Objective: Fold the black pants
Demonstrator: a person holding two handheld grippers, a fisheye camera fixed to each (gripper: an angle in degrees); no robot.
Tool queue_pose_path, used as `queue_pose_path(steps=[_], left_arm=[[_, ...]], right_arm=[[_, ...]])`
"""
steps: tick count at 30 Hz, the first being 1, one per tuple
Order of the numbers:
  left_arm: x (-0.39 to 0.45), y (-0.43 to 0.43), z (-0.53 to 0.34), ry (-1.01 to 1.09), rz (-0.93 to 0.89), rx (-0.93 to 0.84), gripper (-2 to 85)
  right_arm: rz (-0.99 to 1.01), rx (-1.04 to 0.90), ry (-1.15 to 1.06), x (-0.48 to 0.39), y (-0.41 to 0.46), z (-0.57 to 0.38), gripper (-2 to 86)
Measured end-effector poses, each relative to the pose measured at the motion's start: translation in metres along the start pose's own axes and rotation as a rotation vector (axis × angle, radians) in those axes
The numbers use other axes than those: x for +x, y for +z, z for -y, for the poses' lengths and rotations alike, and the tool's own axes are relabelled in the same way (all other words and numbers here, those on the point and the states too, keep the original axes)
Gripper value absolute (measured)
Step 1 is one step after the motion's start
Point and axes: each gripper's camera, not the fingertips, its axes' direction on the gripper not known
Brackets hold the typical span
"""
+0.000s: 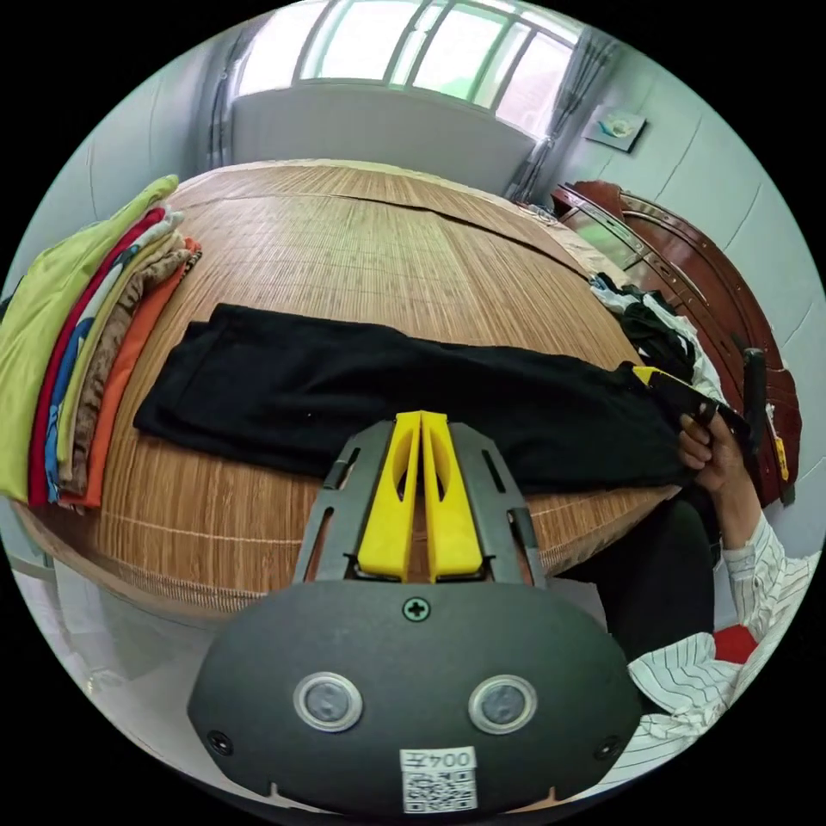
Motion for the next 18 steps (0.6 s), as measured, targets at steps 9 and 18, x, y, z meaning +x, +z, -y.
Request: queue_pose_path(steps=[9,18], left_arm=[[-0.072,-0.047,0.015,-0.103,0.198,0.059,0.1],[-0.151,-0.077,-0.001,-0.107,0.170,0.058,0.1]], right_arm=[[0.017,-0.236,-0.444,-0.197,0.140,0.100,4.9],[-0.073,-0.517,-0.746,-0.295,0.271,0.110,7.1]])
